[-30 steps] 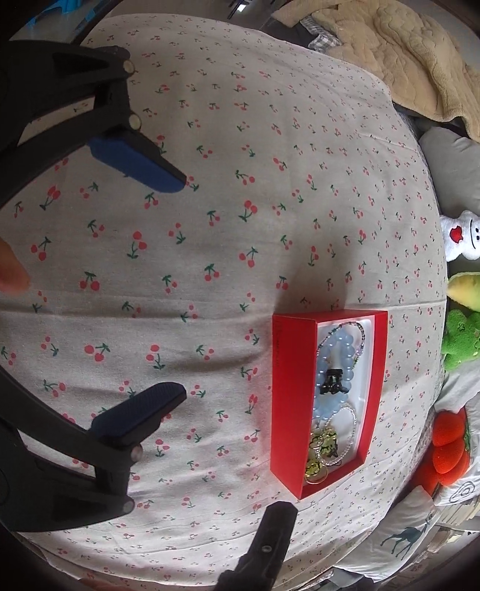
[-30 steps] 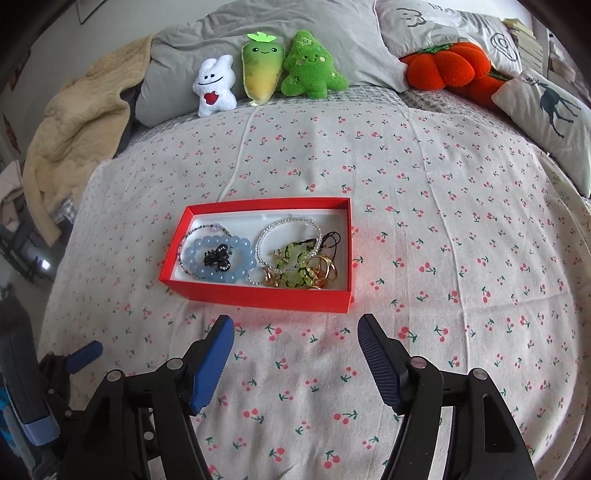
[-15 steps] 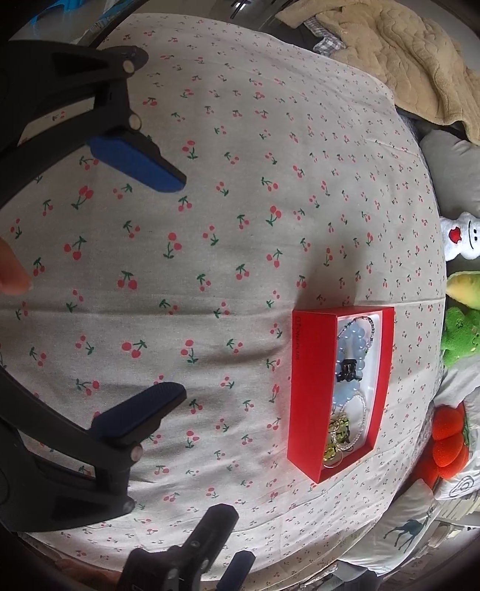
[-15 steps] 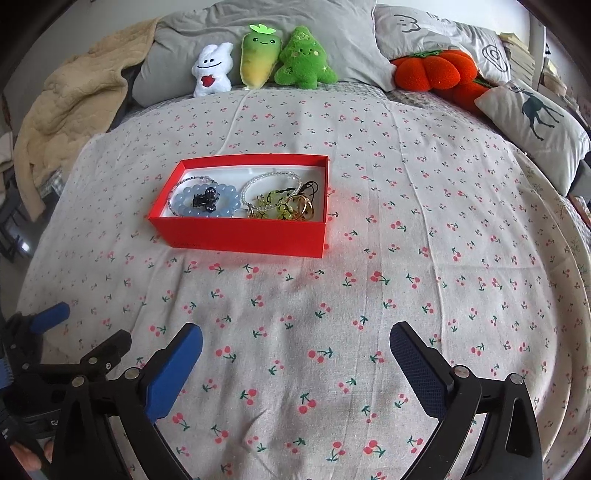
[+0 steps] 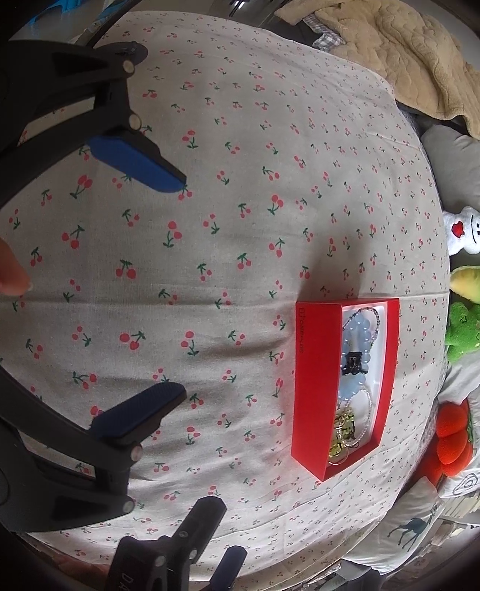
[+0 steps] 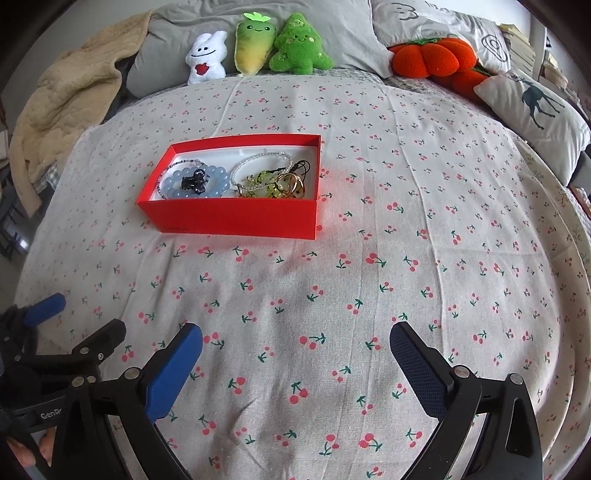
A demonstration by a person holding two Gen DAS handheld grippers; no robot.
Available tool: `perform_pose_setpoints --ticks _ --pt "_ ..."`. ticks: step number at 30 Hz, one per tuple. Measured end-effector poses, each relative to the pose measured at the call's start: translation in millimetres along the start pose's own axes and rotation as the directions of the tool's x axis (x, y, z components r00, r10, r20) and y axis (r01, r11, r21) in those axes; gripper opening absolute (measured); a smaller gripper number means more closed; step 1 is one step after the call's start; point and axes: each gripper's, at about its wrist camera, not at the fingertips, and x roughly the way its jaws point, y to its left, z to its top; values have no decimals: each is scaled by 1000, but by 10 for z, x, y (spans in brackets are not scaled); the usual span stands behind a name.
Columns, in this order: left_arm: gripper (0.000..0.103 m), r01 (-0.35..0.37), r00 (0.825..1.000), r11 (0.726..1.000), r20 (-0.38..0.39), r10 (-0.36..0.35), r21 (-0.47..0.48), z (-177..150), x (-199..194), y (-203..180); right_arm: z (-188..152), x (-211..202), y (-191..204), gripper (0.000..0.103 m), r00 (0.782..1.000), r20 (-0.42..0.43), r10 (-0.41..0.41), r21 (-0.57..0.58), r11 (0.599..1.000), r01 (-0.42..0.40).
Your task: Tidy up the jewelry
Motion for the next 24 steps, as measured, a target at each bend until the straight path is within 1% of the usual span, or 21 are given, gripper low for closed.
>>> perform_pose_setpoints --ticks 24 --pt "102 -15 1000 1000 1 15 1 2 5 -9 -17 47 8 102 1000 -14 -2 2 1000 2"
